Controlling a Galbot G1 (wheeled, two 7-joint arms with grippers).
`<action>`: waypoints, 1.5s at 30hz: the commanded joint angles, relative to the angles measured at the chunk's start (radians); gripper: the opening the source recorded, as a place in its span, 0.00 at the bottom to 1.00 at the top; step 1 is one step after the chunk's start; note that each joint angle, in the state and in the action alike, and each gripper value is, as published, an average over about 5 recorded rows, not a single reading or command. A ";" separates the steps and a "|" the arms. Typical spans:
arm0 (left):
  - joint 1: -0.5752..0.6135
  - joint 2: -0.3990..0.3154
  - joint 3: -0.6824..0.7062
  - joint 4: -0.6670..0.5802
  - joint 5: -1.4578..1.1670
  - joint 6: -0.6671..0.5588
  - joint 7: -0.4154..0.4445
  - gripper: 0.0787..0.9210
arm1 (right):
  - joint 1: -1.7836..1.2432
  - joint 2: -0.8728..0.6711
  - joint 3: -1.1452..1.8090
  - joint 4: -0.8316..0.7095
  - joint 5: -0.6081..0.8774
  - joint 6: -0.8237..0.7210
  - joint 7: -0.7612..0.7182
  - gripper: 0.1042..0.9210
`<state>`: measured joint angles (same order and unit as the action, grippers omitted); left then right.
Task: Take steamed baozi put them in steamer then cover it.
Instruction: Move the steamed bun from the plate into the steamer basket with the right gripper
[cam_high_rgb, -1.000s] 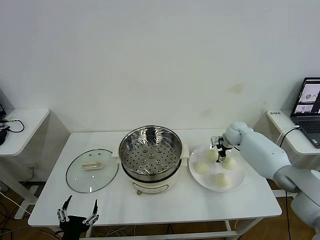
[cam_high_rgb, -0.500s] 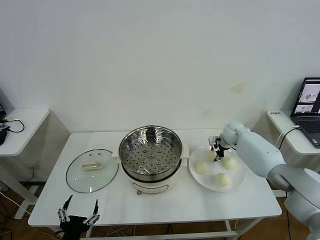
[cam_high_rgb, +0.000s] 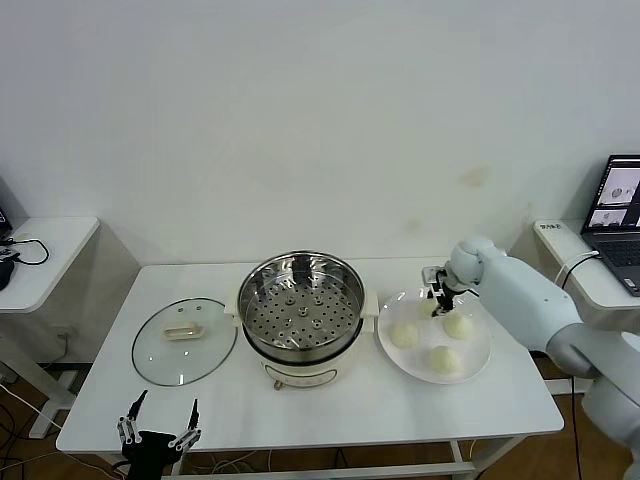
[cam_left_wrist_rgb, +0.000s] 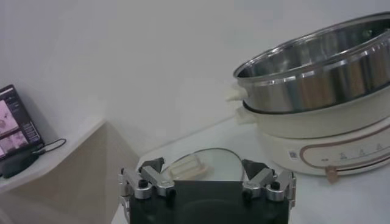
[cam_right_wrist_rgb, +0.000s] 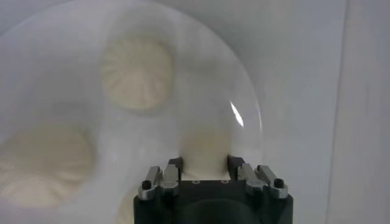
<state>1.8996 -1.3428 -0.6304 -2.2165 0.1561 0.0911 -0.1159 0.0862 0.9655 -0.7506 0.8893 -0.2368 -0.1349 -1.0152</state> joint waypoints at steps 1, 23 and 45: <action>0.001 0.000 0.001 0.001 0.000 0.001 0.000 0.88 | 0.157 -0.114 -0.118 0.217 0.189 -0.048 -0.005 0.47; -0.022 0.032 -0.021 0.004 -0.031 0.009 0.014 0.88 | 0.555 0.160 -0.399 0.331 0.533 -0.054 0.061 0.47; -0.017 0.034 -0.076 -0.024 -0.045 0.011 0.021 0.88 | 0.377 0.409 -0.536 0.107 0.147 0.373 0.130 0.47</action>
<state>1.8799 -1.3079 -0.7053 -2.2400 0.1108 0.1022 -0.0941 0.5063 1.3015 -1.2440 1.0775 0.0334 0.0823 -0.9123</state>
